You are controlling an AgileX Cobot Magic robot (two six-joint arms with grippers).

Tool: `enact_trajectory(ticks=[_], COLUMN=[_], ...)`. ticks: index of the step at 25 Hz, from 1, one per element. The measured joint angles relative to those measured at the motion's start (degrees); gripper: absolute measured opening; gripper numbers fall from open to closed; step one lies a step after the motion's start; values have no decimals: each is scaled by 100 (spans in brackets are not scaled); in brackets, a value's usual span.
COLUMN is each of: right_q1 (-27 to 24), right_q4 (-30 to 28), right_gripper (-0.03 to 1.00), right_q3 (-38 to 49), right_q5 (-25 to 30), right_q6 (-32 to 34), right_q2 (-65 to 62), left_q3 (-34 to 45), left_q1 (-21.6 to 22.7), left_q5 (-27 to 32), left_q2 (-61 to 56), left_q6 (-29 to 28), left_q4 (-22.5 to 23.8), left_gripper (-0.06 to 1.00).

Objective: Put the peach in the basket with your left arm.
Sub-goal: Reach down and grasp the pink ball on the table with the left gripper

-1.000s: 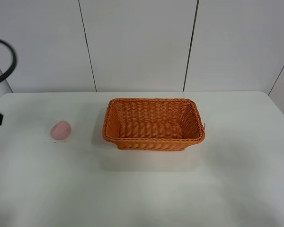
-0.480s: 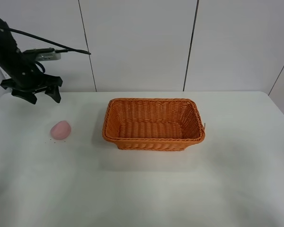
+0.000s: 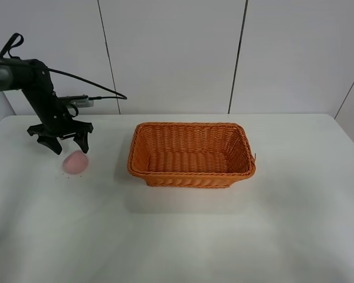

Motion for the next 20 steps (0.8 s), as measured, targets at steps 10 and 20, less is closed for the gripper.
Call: enact_trajectory(ticks=[10, 20], right_q1=[0, 0], right_q4=[0, 0], right_gripper=[69, 69], right_q3=[0, 0], right_q5=[0, 0], right_q6=[0, 0], right_q2=[0, 0], left_q3=[207, 565], left_q1=[0, 0], left_q5=[2, -393], left_q2=[137, 137], left_q6=[86, 15], left_q4=[-104, -104], left_gripper=[76, 45])
